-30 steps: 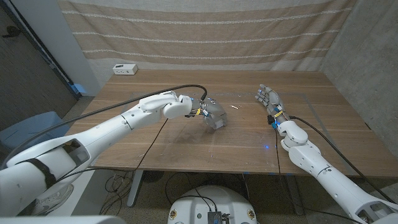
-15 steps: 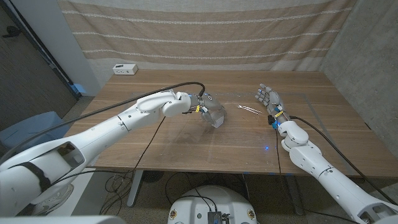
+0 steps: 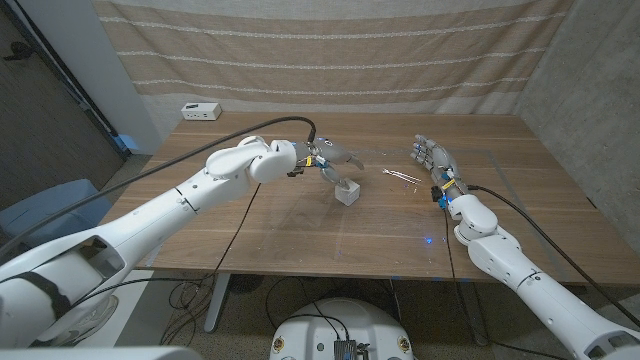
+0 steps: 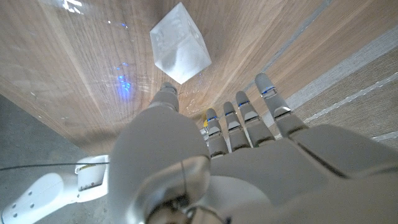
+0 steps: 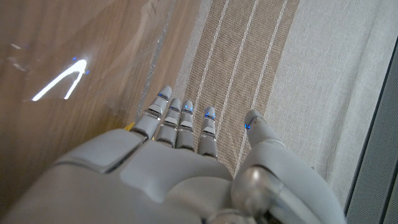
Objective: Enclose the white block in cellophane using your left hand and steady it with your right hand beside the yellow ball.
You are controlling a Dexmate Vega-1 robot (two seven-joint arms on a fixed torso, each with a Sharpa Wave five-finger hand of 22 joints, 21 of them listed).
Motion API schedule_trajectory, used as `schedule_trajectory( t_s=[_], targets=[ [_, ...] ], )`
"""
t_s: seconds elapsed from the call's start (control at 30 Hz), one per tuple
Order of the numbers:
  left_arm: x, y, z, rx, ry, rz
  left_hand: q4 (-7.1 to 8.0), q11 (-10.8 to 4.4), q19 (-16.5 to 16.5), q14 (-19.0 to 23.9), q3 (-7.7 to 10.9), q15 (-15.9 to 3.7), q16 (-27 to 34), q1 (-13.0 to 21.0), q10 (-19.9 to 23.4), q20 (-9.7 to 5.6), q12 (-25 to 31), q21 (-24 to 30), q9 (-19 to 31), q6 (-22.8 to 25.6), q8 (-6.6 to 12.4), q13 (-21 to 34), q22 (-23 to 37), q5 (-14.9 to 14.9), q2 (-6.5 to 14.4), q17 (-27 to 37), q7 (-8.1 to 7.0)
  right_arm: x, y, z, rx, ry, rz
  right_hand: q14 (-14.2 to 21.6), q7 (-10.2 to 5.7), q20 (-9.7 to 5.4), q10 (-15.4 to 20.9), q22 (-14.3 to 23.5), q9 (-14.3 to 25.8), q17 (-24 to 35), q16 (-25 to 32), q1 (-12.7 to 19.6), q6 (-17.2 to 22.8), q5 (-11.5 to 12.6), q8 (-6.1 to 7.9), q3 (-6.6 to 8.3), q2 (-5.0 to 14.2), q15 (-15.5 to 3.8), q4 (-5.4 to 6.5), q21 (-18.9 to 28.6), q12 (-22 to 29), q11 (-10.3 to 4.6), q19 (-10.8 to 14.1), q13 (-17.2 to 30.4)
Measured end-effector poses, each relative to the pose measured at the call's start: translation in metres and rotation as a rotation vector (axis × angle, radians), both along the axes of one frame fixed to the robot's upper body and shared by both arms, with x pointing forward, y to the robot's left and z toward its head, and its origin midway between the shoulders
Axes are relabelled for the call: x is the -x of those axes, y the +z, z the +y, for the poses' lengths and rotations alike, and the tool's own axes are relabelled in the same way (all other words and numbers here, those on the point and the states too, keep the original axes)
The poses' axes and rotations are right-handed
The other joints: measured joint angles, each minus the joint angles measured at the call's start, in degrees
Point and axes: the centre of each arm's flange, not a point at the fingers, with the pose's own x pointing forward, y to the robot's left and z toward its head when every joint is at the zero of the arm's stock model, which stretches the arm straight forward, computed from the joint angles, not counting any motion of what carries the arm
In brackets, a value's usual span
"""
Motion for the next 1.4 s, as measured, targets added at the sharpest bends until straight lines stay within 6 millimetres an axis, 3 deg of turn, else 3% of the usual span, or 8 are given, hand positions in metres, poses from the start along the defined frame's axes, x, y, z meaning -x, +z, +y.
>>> schedule_trajectory(
  t_s=[0.13, 0.27, 0.33, 0.87, 1.27, 1.4],
  targets=[
    [0.001, -0.002, 0.008, 0.084, 0.001, 0.005, 0.24, -0.45, 0.31, 0.83, 0.60, -0.38, 0.13, 0.00, 1.44, 0.31, 0.34, 0.00, -0.11, 0.55, 0.44, -0.16, 0.00, 0.24, 1.78, -0.48, 0.54, 0.002, -0.001, 0.001, 0.047, -0.030, 0.013, 0.31, -0.10, -0.31, 0.08, 0.00, 0.00, 0.10, 0.06, 0.29, 0.32, 0.00, 0.00, 0.23, 0.29, -0.31, 0.23, 0.00, 0.00, -0.08, 0.30, 0.00],
    [0.003, -0.005, 0.013, 0.166, 0.007, -0.003, 0.03, -0.47, 0.74, 1.54, 1.22, -0.51, 0.41, 0.01, 2.07, 0.70, 0.44, 0.00, -0.11, 0.87, 0.43, -0.16, 0.00, 0.26, 1.78, -0.83, 0.67, 0.003, -0.003, 0.001, 0.098, -0.068, 0.031, 0.47, 0.07, -0.30, 0.41, 0.00, 0.00, 0.10, 0.21, 0.75, 0.70, 0.00, 0.00, 0.70, 0.75, -0.47, 0.23, 0.00, 0.00, -0.36, 0.30, 0.00],
    [-0.002, 0.006, 0.028, 0.295, 0.064, -0.067, -0.35, -0.64, 1.38, 2.15, 1.59, -0.53, 0.58, 0.23, 2.70, 0.73, 0.65, 0.00, -0.11, 1.29, 0.54, -0.39, 0.00, 0.66, 2.00, -1.06, 0.42, 0.010, 0.000, 0.006, 0.147, -0.076, 0.028, 0.71, 0.17, -0.51, 1.00, 0.00, 0.00, 0.10, 0.21, 1.05, 1.22, 0.00, 0.00, 0.71, 1.05, -0.72, 0.22, 0.00, 0.00, -0.39, 0.51, 0.00],
    [-0.007, 0.000, 0.067, 0.591, 0.219, -0.100, -1.76, -0.88, 6.00, 4.21, 3.00, -0.48, 0.85, 0.42, 3.71, 1.80, 0.65, 0.46, -0.10, 1.05, 0.36, -0.68, -0.01, 0.66, 1.81, -2.40, 1.28, 0.030, 0.005, 0.019, 0.382, -0.170, 0.043, 1.83, -0.33, -1.02, 2.33, 0.00, 0.00, 0.37, 0.65, 2.26, 2.74, 0.00, 0.00, 1.79, 2.25, -1.44, 0.02, 0.45, 0.40, -1.11, 1.02, 0.00],
    [-0.008, -0.010, 0.087, 0.728, 0.381, -0.089, -2.24, -0.33, 7.58, 3.87, 3.48, 0.44, 0.55, 0.54, 3.60, 1.62, 0.42, 0.67, -0.09, -0.39, -0.02, -0.68, -0.16, 0.66, 0.91, -2.99, 2.71, 0.042, 0.006, 0.025, 0.531, -0.224, 0.048, 2.23, -0.44, -1.23, 2.94, 0.00, 0.00, 0.36, 0.65, 3.32, 3.73, 0.00, 0.24, 2.52, 2.54, -1.84, -0.17, 0.45, 0.40, -1.72, 1.22, 0.00],
    [-0.007, -0.014, 0.089, 0.750, 0.416, -0.084, -2.24, -0.16, 7.89, 3.46, 3.48, 0.85, 0.17, 0.16, 3.43, 1.31, 0.20, 0.44, -0.09, -0.70, -0.02, -0.67, -0.16, 0.65, 0.53, -2.98, 2.57, 0.045, 0.005, 0.026, 0.578, -0.247, 0.052, 2.24, -0.42, -1.33, 3.58, 0.00, 0.00, 0.36, 0.65, 3.47, 4.37, 0.00, 0.44, 2.52, 2.39, -1.85, -0.17, 0.45, 0.62, -2.37, 1.32, 0.00]
  ],
)
